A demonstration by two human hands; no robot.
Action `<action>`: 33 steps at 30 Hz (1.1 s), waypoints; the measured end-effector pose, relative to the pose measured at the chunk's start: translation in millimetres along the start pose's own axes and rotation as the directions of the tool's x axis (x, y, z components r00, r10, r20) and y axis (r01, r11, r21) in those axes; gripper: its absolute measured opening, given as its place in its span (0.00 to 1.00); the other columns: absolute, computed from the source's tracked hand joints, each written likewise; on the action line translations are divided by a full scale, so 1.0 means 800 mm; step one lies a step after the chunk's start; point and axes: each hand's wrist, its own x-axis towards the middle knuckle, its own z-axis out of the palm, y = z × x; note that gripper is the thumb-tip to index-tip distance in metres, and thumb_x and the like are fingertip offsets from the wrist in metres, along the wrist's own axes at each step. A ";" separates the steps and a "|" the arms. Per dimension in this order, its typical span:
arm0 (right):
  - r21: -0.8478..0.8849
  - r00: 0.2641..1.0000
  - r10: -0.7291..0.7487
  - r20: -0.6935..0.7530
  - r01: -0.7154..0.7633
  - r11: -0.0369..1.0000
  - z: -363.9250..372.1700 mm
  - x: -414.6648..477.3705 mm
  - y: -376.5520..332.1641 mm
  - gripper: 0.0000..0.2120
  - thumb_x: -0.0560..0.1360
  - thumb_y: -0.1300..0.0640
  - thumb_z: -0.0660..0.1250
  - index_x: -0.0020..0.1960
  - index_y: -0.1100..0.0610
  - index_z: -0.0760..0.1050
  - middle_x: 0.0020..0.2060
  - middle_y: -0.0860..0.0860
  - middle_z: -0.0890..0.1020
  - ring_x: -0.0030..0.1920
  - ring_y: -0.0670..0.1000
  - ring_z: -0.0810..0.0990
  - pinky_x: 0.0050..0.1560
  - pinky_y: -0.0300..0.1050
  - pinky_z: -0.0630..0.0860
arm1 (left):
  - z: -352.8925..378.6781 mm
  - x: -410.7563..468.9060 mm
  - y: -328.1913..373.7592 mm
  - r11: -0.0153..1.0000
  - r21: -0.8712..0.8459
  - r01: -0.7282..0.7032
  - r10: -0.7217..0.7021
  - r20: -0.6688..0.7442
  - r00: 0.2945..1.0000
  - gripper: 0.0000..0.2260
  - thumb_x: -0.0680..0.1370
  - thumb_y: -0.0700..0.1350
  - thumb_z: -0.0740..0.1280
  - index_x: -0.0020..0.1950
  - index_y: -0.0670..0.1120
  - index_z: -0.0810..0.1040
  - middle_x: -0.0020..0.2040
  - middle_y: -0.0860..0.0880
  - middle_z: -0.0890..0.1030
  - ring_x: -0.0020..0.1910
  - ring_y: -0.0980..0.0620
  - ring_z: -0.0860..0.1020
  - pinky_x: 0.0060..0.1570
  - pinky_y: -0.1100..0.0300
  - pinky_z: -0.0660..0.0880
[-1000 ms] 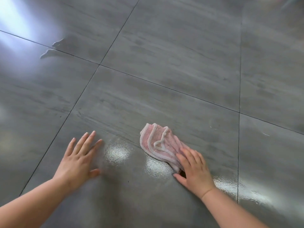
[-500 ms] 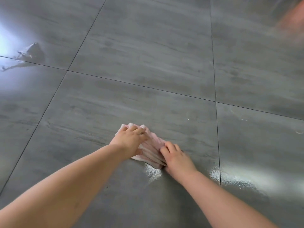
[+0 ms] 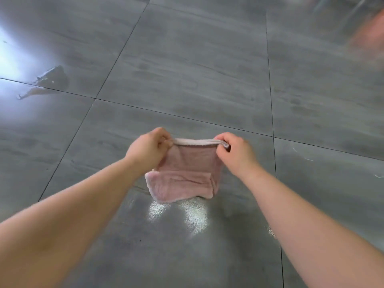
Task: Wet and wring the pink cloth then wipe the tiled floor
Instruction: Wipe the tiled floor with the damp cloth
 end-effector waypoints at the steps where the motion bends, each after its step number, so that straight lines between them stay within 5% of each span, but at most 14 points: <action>1: 0.068 0.998 -0.034 -0.043 0.037 0.997 -0.012 0.009 -0.015 0.11 0.73 0.65 0.61 0.51 0.58 0.79 0.41 0.54 0.82 0.42 0.53 0.76 0.39 0.42 0.65 | -0.021 0.010 0.009 0.997 -0.079 0.001 -0.006 -0.074 0.997 0.06 0.76 0.41 0.62 0.50 0.42 0.75 0.39 0.46 0.78 0.45 0.41 0.78 0.47 0.58 0.72; 4: 0.296 0.982 -0.111 -0.150 0.152 0.943 -0.054 0.027 -0.062 0.10 0.70 0.64 0.62 0.46 0.56 0.79 0.31 0.44 0.77 0.31 0.39 0.73 0.34 0.34 0.66 | -0.087 0.022 0.039 0.967 -0.236 -0.091 0.035 -0.232 0.972 0.02 0.74 0.42 0.67 0.41 0.47 0.77 0.28 0.57 0.75 0.32 0.63 0.74 0.32 0.80 0.66; 6: 0.373 0.975 -0.132 -0.179 0.192 0.908 -0.080 0.028 -0.084 0.11 0.71 0.67 0.62 0.43 0.52 0.77 0.30 0.40 0.75 0.27 0.35 0.72 0.34 0.29 0.67 | -0.117 0.014 0.053 0.941 -0.296 -0.162 0.089 -0.247 0.965 0.09 0.70 0.46 0.71 0.33 0.56 0.73 0.24 0.59 0.76 0.27 0.69 0.73 0.29 0.81 0.64; 9: 0.466 0.978 -0.186 -0.091 0.207 0.860 -0.102 0.007 -0.099 0.15 0.71 0.69 0.63 0.36 0.49 0.74 0.23 0.37 0.77 0.26 0.34 0.73 0.31 0.24 0.68 | -0.134 -0.012 0.055 0.927 -0.333 -0.174 0.119 -0.180 0.977 0.11 0.69 0.47 0.72 0.31 0.57 0.72 0.23 0.65 0.77 0.25 0.68 0.72 0.29 0.80 0.66; 13: 0.519 0.959 -0.205 0.193 0.077 0.851 -0.098 -0.047 -0.082 0.10 0.61 0.62 0.60 0.33 0.49 0.76 0.22 0.41 0.77 0.26 0.40 0.71 0.29 0.27 0.68 | -0.110 -0.073 0.025 0.878 -0.474 -0.065 0.119 0.084 0.989 0.04 0.63 0.50 0.71 0.30 0.56 0.77 0.24 0.54 0.78 0.23 0.60 0.70 0.24 0.74 0.67; 15: 0.493 0.909 -0.178 0.377 -0.034 0.870 -0.091 -0.077 -0.062 0.10 0.60 0.61 0.60 0.30 0.49 0.77 0.23 0.44 0.77 0.27 0.42 0.71 0.29 0.31 0.68 | -0.091 -0.111 0.006 0.820 -0.564 0.095 0.106 0.312 0.944 0.13 0.54 0.59 0.75 0.32 0.56 0.78 0.26 0.49 0.79 0.25 0.57 0.71 0.24 0.70 0.69; 17: 0.414 0.818 -0.140 0.558 -0.128 0.901 -0.077 -0.102 -0.044 0.09 0.61 0.60 0.61 0.30 0.49 0.78 0.22 0.44 0.76 0.26 0.41 0.70 0.29 0.31 0.67 | -0.067 -0.142 -0.015 0.829 -0.516 0.216 0.079 0.491 0.868 0.19 0.50 0.65 0.74 0.33 0.56 0.78 0.28 0.50 0.80 0.29 0.55 0.73 0.26 0.67 0.71; 20: 0.297 0.731 -0.056 0.681 -0.205 0.932 -0.038 -0.114 -0.023 0.09 0.65 0.62 0.64 0.33 0.48 0.76 0.22 0.43 0.73 0.24 0.38 0.67 0.28 0.30 0.64 | -0.030 -0.154 -0.043 0.918 -0.328 0.221 -0.011 0.537 0.844 0.05 0.60 0.58 0.68 0.34 0.63 0.76 0.29 0.58 0.80 0.31 0.59 0.73 0.36 0.64 0.73; 23: 0.188 0.744 0.079 0.664 -0.269 0.945 0.016 -0.096 0.007 0.17 0.72 0.69 0.61 0.33 0.48 0.73 0.25 0.44 0.72 0.22 0.38 0.68 0.28 0.32 0.67 | 0.002 -0.129 -0.068 0.953 -0.199 0.227 -0.117 0.451 0.885 0.17 0.73 0.42 0.67 0.28 0.60 0.75 0.25 0.63 0.78 0.28 0.64 0.72 0.32 0.73 0.68; 26: 0.085 0.777 0.222 0.589 -0.332 0.939 0.065 -0.074 0.034 0.15 0.72 0.69 0.59 0.35 0.51 0.71 0.29 0.51 0.75 0.25 0.43 0.73 0.34 0.42 0.72 | 0.028 -0.102 -0.074 0.972 -0.119 0.202 -0.153 0.331 0.931 0.14 0.73 0.36 0.62 0.38 0.56 0.73 0.40 0.54 0.80 0.45 0.54 0.78 0.36 0.76 0.68; 29: -0.031 0.880 0.281 0.384 -0.291 0.956 0.091 -0.079 0.045 0.14 0.75 0.63 0.59 0.59 0.54 0.72 0.55 0.55 0.78 0.54 0.53 0.76 0.54 0.43 0.69 | 0.042 -0.101 -0.079 0.991 0.111 0.069 -0.095 0.249 0.964 0.16 0.74 0.44 0.60 0.62 0.50 0.71 0.63 0.48 0.75 0.64 0.48 0.73 0.61 0.63 0.66; 31: -0.205 0.995 0.024 0.099 -0.003 0.979 0.095 -0.093 0.049 0.20 0.74 0.59 0.58 0.66 0.55 0.65 0.64 0.55 0.74 0.64 0.53 0.68 0.62 0.43 0.63 | 0.044 -0.108 -0.091 0.914 0.336 -0.226 0.168 0.192 0.967 0.19 0.68 0.52 0.58 0.59 0.52 0.70 0.58 0.49 0.79 0.59 0.48 0.77 0.64 0.60 0.60; 33: -0.329 0.937 -0.346 0.038 0.339 0.881 0.101 -0.112 0.058 0.20 0.68 0.51 0.61 0.58 0.54 0.67 0.58 0.55 0.76 0.59 0.53 0.67 0.62 0.47 0.63 | 0.050 -0.125 -0.099 0.788 0.414 -0.455 0.330 0.340 0.881 0.19 0.64 0.57 0.58 0.51 0.54 0.75 0.49 0.53 0.84 0.55 0.52 0.74 0.69 0.60 0.53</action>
